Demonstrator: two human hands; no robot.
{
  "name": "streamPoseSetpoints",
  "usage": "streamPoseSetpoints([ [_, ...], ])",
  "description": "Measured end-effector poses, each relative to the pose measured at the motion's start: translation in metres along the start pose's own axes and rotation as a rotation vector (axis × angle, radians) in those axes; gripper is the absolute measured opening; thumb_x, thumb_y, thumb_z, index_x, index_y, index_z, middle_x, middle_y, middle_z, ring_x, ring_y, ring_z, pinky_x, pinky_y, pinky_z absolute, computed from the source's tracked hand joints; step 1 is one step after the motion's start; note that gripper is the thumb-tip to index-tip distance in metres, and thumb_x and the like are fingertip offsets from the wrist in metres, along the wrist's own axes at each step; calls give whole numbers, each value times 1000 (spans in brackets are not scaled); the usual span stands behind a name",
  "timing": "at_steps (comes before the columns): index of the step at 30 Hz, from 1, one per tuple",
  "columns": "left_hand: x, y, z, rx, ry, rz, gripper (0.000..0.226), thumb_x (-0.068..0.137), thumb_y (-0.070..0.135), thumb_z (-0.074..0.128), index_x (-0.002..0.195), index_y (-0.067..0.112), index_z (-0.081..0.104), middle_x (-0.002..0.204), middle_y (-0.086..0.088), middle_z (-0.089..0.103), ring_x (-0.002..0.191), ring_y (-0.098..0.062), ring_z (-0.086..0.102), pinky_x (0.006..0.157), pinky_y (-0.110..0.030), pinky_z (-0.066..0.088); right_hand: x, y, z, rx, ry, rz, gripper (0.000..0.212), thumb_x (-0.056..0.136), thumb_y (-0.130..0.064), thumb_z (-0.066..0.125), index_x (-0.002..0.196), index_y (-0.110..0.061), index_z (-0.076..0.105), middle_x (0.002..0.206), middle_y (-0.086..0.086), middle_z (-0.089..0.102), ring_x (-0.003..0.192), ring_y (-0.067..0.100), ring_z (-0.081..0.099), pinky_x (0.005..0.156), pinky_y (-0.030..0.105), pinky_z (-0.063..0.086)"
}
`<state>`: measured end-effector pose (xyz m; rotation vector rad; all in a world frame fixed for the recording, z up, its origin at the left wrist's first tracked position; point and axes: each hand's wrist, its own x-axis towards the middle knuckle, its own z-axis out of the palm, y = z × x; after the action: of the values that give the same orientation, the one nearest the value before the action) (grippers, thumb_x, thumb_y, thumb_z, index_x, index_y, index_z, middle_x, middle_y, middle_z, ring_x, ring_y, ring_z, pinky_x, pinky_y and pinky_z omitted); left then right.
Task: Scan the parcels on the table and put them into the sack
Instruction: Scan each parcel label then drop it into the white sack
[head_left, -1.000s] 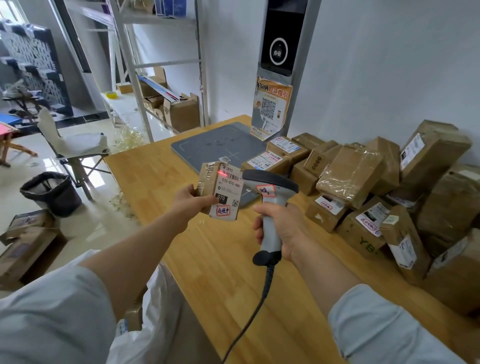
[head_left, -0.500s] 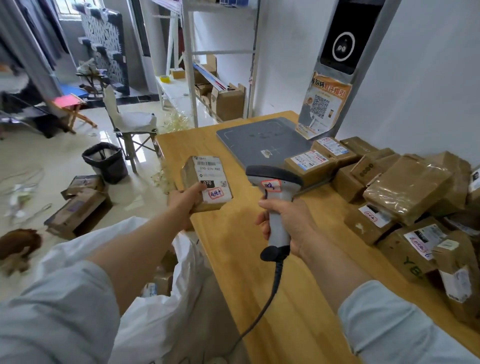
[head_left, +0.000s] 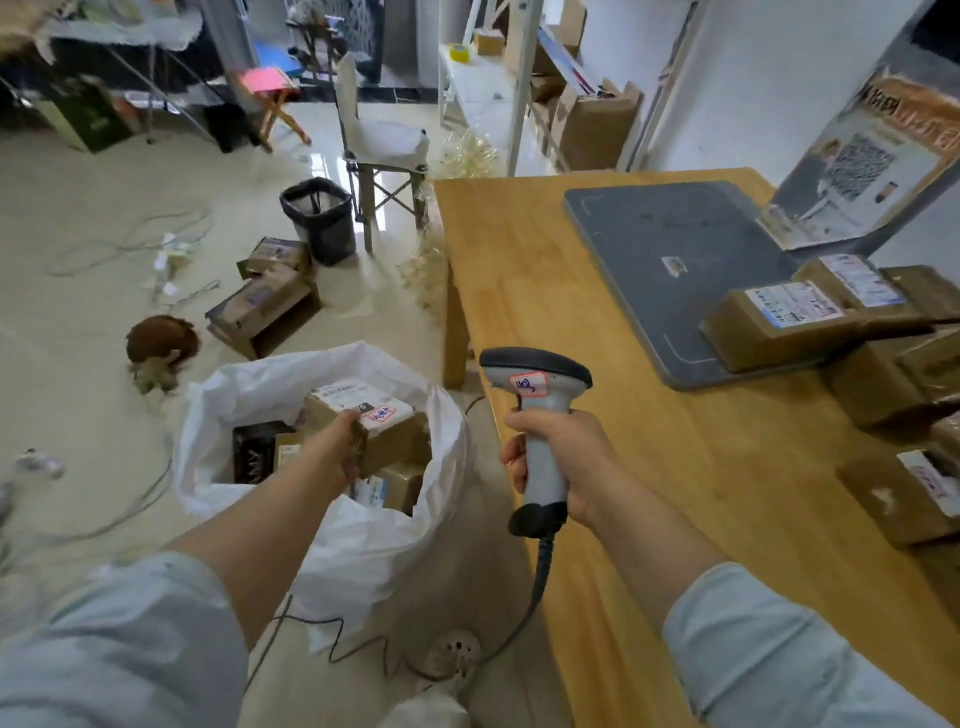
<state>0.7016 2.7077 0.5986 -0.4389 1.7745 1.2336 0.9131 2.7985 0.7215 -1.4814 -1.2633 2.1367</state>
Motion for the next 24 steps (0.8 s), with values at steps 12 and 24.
streamPoseSetpoints([
  [12, -22, -4, 81, 274, -48, 308, 69, 89, 35, 64, 145, 9, 34, 140, -11, 46, 124, -35, 49, 99, -47, 45, 16, -9, -30, 55, 73, -9, 7, 85, -5, 63, 82, -4, 56, 55, 13, 58, 38, 17, 48, 43, 24, 43],
  [24, -91, 13, 261, 637, -269, 757, 72, 88, 33, 67, 149, 17, 31, 149, -10, 36, 130, -27, 43, 102, -42, 44, 2, -33, -155, 357, 426, -98, 10, 79, -1, 66, 74, -5, 58, 53, 11, 59, 37, 18, 49, 44, 25, 44],
])
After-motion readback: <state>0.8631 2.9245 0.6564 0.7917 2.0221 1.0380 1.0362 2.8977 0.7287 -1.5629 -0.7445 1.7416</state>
